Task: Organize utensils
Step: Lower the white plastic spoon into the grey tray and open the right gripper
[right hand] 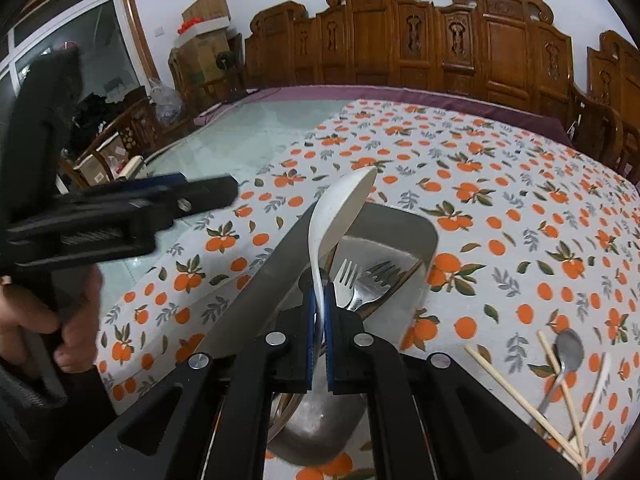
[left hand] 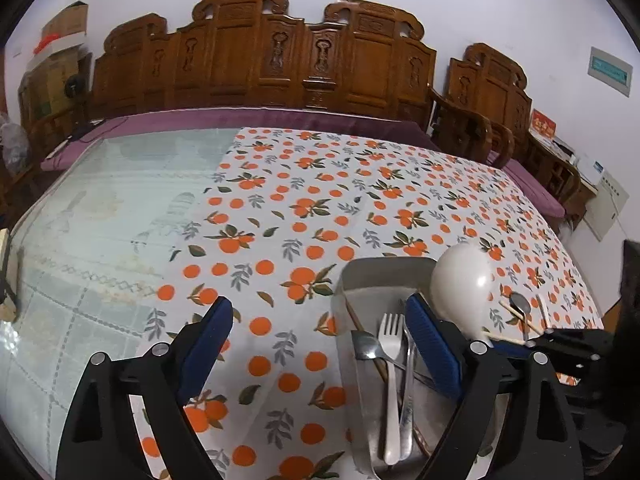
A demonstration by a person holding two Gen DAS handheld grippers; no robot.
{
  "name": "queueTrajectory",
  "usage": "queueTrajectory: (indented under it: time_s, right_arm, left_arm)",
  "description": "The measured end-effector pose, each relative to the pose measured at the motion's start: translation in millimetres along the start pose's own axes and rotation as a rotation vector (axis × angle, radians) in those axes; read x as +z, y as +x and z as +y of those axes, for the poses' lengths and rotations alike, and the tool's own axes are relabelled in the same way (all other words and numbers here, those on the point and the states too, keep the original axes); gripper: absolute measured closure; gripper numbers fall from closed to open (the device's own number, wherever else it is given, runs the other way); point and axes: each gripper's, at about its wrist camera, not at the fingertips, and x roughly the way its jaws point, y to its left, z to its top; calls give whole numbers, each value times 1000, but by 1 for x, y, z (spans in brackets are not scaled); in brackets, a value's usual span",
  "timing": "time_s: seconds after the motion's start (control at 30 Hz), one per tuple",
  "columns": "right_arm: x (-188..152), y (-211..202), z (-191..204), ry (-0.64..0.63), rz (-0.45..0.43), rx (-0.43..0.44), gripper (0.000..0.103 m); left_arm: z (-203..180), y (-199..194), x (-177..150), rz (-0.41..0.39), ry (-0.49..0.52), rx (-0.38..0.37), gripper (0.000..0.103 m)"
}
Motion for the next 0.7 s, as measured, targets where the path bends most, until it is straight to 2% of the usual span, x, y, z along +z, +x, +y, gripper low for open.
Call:
queueTrajectory:
  time_s: [0.43,0.63,0.7]
  right_arm:
    - [-9,29,-11,11,50,2,93]
    - [-13,-1,-19,-3,7,4,93]
    - [-17,-22,-26,1,-24,-10,86]
  left_arm:
    - [-1,0,1,2,13,7,16]
    - [-13,2,-2,8,38,0,13]
    - [-17,2,-2,6,36,-7,12]
